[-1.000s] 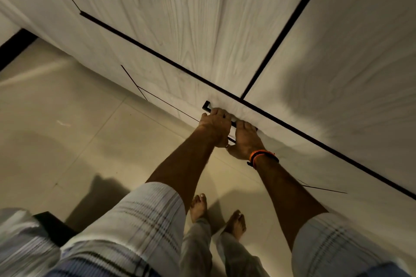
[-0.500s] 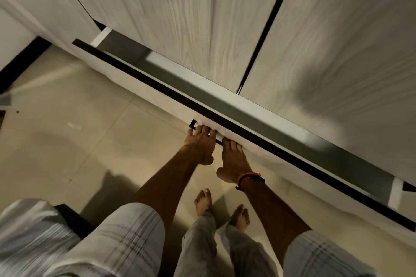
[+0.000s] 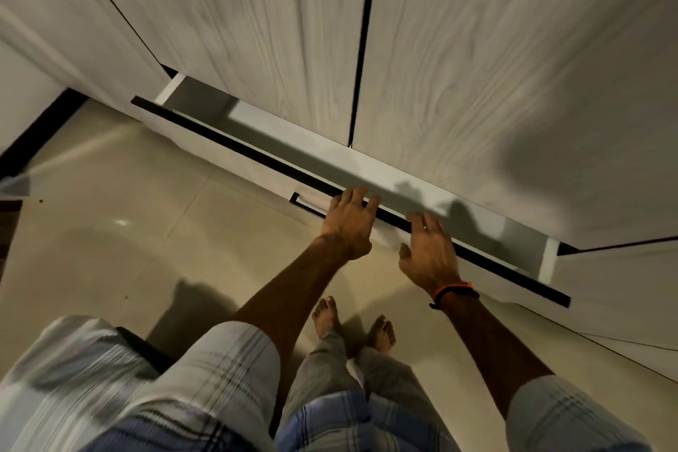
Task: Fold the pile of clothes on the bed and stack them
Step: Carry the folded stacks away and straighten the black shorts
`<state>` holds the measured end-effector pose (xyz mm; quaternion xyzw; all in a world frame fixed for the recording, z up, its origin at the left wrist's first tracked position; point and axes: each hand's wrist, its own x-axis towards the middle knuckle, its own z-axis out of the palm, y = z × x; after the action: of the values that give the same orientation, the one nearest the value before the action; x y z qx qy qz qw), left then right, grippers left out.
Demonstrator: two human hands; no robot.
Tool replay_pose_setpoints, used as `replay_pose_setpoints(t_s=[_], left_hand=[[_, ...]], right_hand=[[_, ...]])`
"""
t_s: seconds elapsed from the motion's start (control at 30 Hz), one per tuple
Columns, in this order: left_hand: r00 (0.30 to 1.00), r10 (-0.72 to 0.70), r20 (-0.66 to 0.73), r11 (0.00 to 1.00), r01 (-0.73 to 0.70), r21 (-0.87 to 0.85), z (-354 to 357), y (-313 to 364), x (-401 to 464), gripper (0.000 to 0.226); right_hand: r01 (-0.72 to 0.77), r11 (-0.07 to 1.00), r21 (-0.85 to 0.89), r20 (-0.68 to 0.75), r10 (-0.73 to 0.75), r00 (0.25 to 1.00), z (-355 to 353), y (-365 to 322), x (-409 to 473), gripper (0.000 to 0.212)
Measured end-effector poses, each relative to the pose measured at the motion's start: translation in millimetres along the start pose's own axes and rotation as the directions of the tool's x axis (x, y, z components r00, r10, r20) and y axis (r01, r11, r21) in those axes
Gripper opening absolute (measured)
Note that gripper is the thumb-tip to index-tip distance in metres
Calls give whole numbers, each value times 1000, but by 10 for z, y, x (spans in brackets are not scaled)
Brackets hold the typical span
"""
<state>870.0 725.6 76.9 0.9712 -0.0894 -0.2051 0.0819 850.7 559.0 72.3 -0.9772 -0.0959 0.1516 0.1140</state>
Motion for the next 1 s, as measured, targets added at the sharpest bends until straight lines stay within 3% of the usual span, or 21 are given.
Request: replay_pose_setpoints(t_s=[0.2,0.4,0.63,0.83,1.0], left_hand=[[975,-1,223,997,-17,78,91,108,34,95],[970,-70,235,994,47,101,79,211,-67,96],[942,-257,214,966,253,47,245,679,-309,95],[928,-305,216,945,322,-47,624,1334,-718,98],[907,-354,227,920,382,-90,814,1601,-1057,101]], right_hand=[[-59,992,-115,293,91,952,-106,581,-148,80],[-5,996,-92,328,35,944,-89,645,-231,94],[174,974,-146,380,-108,919,-67,726,-440,102],[261,965,-3,465,-230,855,-28,820,-786,104],[232,954,188,518,-297,802,-9,883,-1048,104]])
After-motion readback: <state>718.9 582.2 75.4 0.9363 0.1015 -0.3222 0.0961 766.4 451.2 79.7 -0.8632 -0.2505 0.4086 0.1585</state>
